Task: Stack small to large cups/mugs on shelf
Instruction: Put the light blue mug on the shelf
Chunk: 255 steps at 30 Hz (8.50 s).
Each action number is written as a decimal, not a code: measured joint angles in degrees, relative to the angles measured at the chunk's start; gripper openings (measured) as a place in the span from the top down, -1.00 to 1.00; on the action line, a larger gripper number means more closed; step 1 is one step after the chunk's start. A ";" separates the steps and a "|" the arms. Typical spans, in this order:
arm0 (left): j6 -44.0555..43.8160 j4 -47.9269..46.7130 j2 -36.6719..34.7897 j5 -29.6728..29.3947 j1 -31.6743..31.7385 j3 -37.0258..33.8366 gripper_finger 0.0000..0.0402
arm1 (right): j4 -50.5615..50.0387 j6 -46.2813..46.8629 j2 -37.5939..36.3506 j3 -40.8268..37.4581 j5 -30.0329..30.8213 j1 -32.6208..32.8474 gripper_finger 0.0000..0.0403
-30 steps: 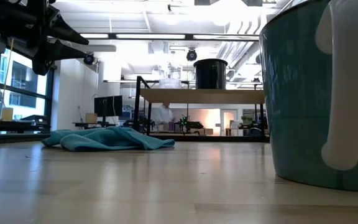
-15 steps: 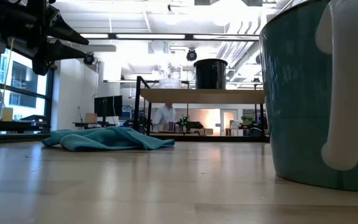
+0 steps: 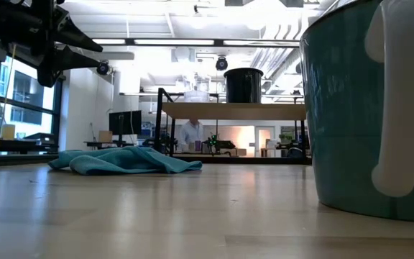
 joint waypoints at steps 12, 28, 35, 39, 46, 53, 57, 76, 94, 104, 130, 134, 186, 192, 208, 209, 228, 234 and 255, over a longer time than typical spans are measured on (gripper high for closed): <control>0.07 -0.02 0.00 0.01 0.00 0.00 0.24 | -7.03 2.71 0.05 0.00 1.78 4.95 0.20; -0.07 -0.02 -0.02 0.00 0.00 0.00 0.24 | -14.33 2.10 8.76 6.81 24.29 29.50 0.20; -0.02 -0.07 -0.01 0.00 0.00 0.00 0.24 | -22.64 1.02 17.49 15.71 32.30 38.21 0.20; 0.00 -0.09 -0.02 0.00 0.00 0.00 0.24 | -25.89 2.43 22.29 20.67 36.19 42.80 0.20; 0.11 -0.11 -0.02 0.00 0.00 0.00 0.24 | -37.50 7.16 30.93 30.06 43.13 50.59 0.20; 0.12 -0.13 -0.01 0.00 0.00 0.00 0.24 | -40.22 12.37 37.78 34.75 47.22 56.59 0.20; 0.11 -0.13 0.00 0.22 0.00 0.00 0.24 | -40.45 16.14 40.83 35.43 48.06 59.02 0.20; 0.09 -0.10 0.00 1.92 0.00 0.00 0.24 | -37.21 23.09 54.78 35.43 54.62 62.71 0.20; 0.47 -0.48 -0.02 2.84 0.00 0.00 0.24 | -39.52 22.14 60.32 35.43 54.28 58.94 0.35; 0.76 -0.50 -0.02 2.84 0.00 0.00 0.24 | -42.06 20.55 61.16 35.43 49.95 55.54 0.36; 0.26 -0.46 0.00 2.82 0.00 0.00 0.24 | -39.72 20.55 65.20 35.41 43.73 52.96 0.36; 0.15 -0.44 -0.02 2.82 0.00 0.00 0.24 | -40.20 20.55 65.20 35.41 44.14 52.88 0.36; 0.13 -0.42 -0.01 3.06 0.00 0.00 0.24 | -37.85 5.05 67.74 35.36 39.72 48.17 0.36; 0.07 -0.33 -0.02 3.29 0.00 0.00 0.24 | -37.41 3.56 68.98 35.36 38.45 47.82 0.36; -0.02 -0.04 -0.02 3.30 -0.02 0.00 0.24 | -37.88 2.19 70.01 35.34 38.21 47.45 0.36; -0.02 -0.07 0.00 3.30 0.00 0.00 0.24 | -37.79 2.09 69.99 35.34 38.21 47.44 0.36; 0.07 -0.09 0.00 3.30 -0.02 0.00 0.24 | -36.92 1.69 71.14 34.75 37.78 47.10 0.36; 0.07 -0.11 0.00 3.30 -0.02 0.00 0.24 | -37.08 1.74 71.14 34.75 37.77 47.10 0.46; 0.07 -0.13 -0.01 4.33 -0.02 0.00 0.24 | -37.97 2.60 71.11 34.86 37.67 47.12 0.99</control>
